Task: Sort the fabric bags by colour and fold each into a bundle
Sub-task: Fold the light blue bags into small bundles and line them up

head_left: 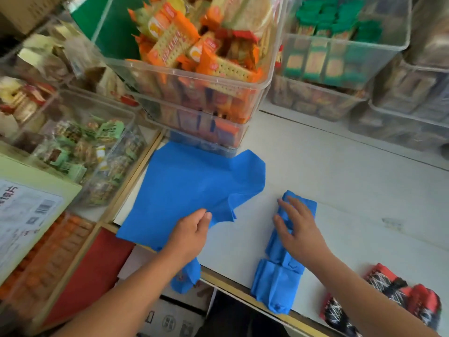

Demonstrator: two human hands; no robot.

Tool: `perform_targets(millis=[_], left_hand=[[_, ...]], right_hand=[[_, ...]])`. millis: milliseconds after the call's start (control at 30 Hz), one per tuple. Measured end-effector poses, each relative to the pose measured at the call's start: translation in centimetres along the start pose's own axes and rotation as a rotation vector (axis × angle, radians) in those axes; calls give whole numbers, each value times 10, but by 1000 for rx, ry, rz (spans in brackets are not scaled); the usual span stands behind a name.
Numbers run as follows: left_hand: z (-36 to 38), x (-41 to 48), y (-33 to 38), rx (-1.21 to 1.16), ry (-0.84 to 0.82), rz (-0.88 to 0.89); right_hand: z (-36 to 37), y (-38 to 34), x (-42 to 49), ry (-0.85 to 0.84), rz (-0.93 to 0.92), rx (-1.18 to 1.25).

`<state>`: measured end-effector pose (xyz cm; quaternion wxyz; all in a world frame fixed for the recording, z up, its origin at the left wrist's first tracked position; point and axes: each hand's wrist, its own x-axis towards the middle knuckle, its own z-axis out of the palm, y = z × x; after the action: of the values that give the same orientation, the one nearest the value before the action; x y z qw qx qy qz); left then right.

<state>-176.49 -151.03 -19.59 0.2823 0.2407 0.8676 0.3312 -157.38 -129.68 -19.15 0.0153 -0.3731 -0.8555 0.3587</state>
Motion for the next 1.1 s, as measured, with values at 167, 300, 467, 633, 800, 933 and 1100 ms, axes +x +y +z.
perform_targets(millis=[167,300,467,633,800,933,1100], left_hand=[[-36,-20,60,-62,60,153],[-30,-35,116,55,128,310],[3,-51,169,349,155,365],[55,-69,224,356,96,661],[69,-57,244,85,-98,557],[70,-17,262,108,-48,429],[78,21,308,-96,-104,339]], right_hand=[[-41,-96,-19,-318,77,543],[-60,-129,-37,-350,184,967],[-95,-96,-43,-234,245,1080],[-132,-66,-46,-40,294,1392],[-217,-21,-53,186,229,1223],[-277,19,-47,122,172,976],[-323,27,-25,-35,33,667]])
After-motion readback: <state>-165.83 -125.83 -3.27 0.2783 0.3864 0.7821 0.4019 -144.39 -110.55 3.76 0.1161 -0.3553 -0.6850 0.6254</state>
